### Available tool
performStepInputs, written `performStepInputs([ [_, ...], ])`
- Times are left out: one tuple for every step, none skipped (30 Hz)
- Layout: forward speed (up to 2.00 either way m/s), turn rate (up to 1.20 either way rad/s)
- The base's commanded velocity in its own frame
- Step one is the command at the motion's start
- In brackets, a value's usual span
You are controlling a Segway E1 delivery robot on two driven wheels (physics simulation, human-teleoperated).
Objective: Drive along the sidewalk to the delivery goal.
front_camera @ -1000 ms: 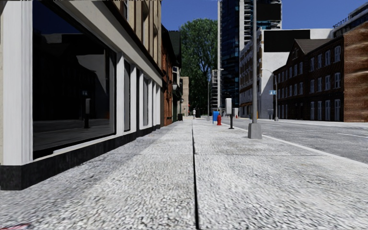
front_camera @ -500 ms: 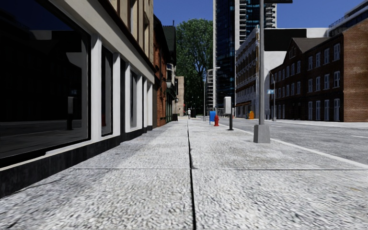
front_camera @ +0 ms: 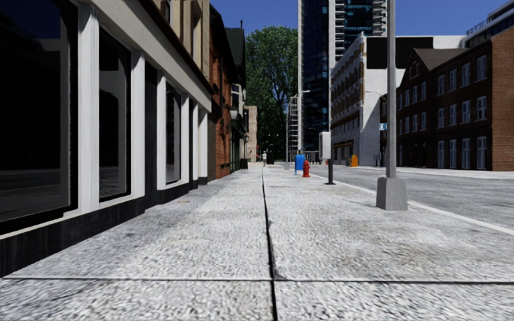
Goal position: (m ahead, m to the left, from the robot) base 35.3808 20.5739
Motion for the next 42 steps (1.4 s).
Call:
performStepInputs([
  [2.00,-0.09],
  [2.00,-0.22],
  [2.00,-0.26],
  [2.00,-0.27],
  [2.00,-0.27],
  [2.00,-0.26],
  [2.00,-0.13],
  [2.00,0.00],
  [2.00,0.00],
  [2.00,0.00],
  [2.00,0.00],
  [2.00,0.00],
  [2.00,0.00],
  [2.00,0.00],
  [2.00,0.00],
  [2.00,0.00],
  [2.00,0.00],
  [2.00,0.00],
  [2.00,0.00],
  [2.00,0.00],
  [2.00,0.00],
  [2.00,0.00],
  [2.00,0.00],
  [2.00,0.00],
  [2.00,0.00],
  [2.00,0.00],
  [2.00,0.00],
  [2.00,0.00],
  [2.00,0.00],
  [2.00,0.00],
  [2.00,0.00],
  [2.00,0.00],
  [2.00,0.00],
  [2.00,0.00],
  [2.00,0.00],
  [2.00,0.00],
  [2.00,0.00],
  [2.00,0.00],
  [2.00,0.00],
  [2.00,0.00],
  [2.00,0.00],
  [2.00,0.00],
])
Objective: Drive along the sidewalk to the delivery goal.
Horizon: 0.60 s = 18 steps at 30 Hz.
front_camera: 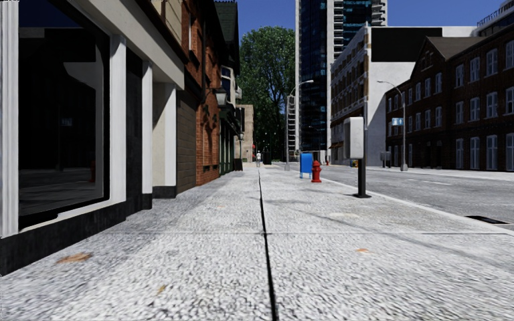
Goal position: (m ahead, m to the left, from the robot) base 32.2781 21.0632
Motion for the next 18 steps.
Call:
performStepInputs([
  [2.00,0.00],
  [2.00,0.00],
  [2.00,0.00],
  [2.00,0.00],
  [2.00,0.00],
  [2.00,0.00],
  [2.00,0.00],
  [2.00,0.00],
  [2.00,0.00],
  [2.00,0.00],
  [2.00,0.00],
  [2.00,0.00],
  [2.00,0.00],
  [2.00,0.00],
  [2.00,0.00],
  [2.00,0.00],
  [2.00,0.00],
  [2.00,0.00],
])
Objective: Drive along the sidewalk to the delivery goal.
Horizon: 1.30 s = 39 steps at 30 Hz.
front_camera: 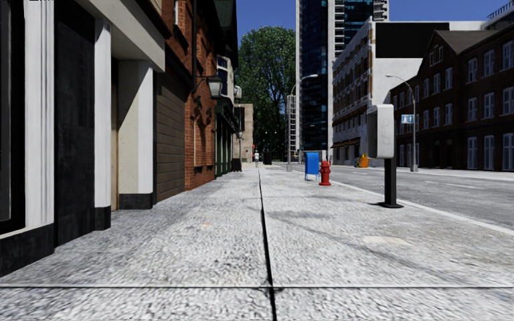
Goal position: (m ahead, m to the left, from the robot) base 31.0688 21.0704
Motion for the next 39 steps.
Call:
performStepInputs([
  [2.00,0.00],
  [2.00,0.00],
  [2.00,0.00],
  [2.00,0.00],
  [2.00,0.00],
  [2.00,0.00],
  [2.00,0.00],
  [2.00,0.00],
  [2.00,0.00],
  [2.00,0.00],
  [2.00,0.00],
  [2.00,0.00],
  [2.00,0.00],
  [2.00,0.00],
  [2.00,0.00],
  [2.00,0.00],
  [2.00,0.00],
  [2.00,0.00],
  [2.00,0.00],
  [2.00,0.00],
  [2.00,0.00],
  [2.00,0.00],
  [2.00,0.00],
  [2.00,0.00],
  [2.00,0.00],
  [2.00,0.00],
  [2.00,0.00],
  [2.00,0.00],
  [2.00,0.00],
  [2.00,0.00],
  [2.00,0.00],
  [2.00,0.00],
  [2.00,0.00],
  [2.00,0.00],
  [2.00,0.00],
  [2.00,0.00],
  [2.00,0.00],
  [2.00,0.00],
  [2.00,0.00],
])
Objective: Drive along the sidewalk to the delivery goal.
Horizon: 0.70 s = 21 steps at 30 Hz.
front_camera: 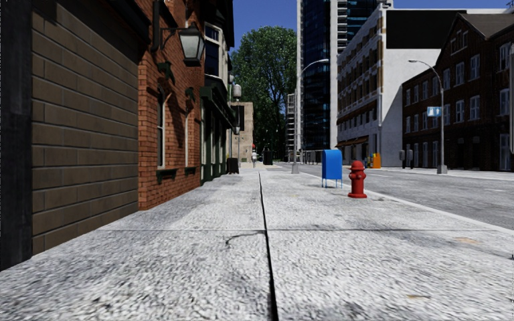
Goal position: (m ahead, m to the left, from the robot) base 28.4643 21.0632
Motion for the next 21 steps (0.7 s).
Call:
performStepInputs([
  [2.00,0.00],
  [2.00,0.00],
  [2.00,0.00],
  [2.00,0.00],
  [2.00,0.00],
  [2.00,0.00],
  [2.00,0.00],
  [2.00,0.00],
  [2.00,0.00],
  [2.00,0.00],
  [2.00,0.00],
  [2.00,0.00],
  [2.00,0.00],
  [2.00,0.00],
  [2.00,0.00],
  [2.00,0.00],
  [2.00,0.00],
  [2.00,0.00],
  [2.00,0.00],
  [2.00,0.00],
  [2.00,0.00],
])
